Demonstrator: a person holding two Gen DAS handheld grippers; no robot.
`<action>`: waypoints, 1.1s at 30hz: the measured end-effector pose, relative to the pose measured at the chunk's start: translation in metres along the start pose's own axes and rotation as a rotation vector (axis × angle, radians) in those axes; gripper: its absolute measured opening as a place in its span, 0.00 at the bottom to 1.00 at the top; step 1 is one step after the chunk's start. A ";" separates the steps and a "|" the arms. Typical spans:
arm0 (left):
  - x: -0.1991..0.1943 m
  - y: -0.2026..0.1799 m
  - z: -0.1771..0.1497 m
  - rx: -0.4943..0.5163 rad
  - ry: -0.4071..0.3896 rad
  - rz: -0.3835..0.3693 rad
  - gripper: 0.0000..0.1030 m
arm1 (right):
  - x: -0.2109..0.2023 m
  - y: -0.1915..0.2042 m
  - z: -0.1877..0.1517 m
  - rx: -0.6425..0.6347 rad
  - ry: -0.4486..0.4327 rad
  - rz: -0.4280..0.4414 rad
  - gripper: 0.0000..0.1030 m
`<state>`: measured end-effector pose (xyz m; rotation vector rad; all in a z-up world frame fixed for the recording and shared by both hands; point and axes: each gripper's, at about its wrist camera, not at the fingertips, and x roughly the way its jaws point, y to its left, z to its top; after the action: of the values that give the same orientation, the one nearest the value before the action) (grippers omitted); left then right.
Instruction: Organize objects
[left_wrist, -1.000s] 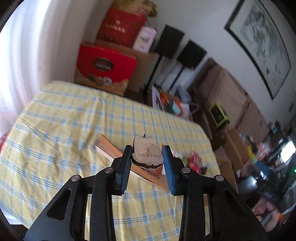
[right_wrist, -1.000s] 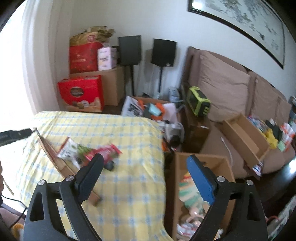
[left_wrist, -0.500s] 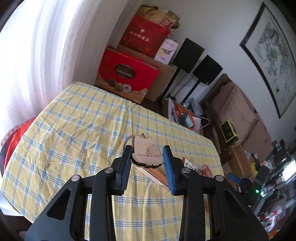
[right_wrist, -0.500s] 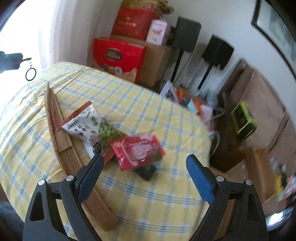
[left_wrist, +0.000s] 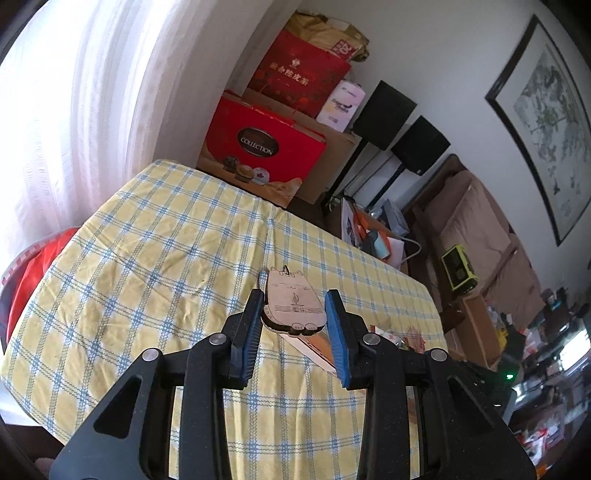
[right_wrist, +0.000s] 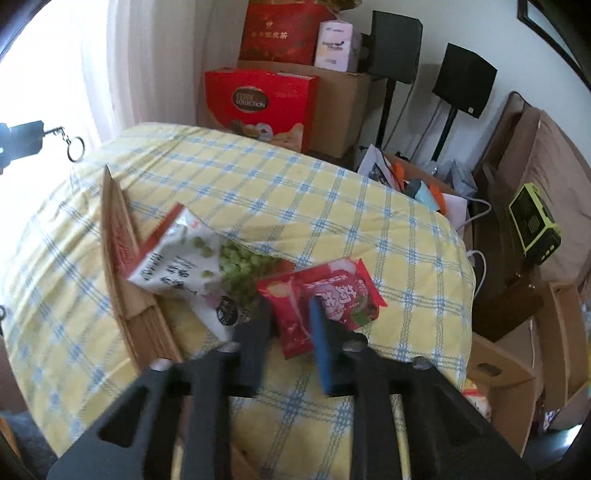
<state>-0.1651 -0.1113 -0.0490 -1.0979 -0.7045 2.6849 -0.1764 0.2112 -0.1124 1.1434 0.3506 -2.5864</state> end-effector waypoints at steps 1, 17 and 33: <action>-0.001 0.000 0.000 -0.001 -0.002 -0.001 0.30 | -0.009 -0.002 0.000 0.015 -0.028 -0.003 0.10; -0.011 -0.006 0.002 0.001 -0.016 -0.006 0.30 | -0.101 -0.048 -0.027 0.346 0.031 0.030 0.05; -0.019 -0.027 0.004 0.051 -0.029 0.009 0.30 | -0.063 -0.015 -0.065 0.327 0.207 -0.035 0.83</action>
<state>-0.1545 -0.0948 -0.0217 -1.0544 -0.6329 2.7160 -0.0970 0.2571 -0.1068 1.5328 -0.0139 -2.6264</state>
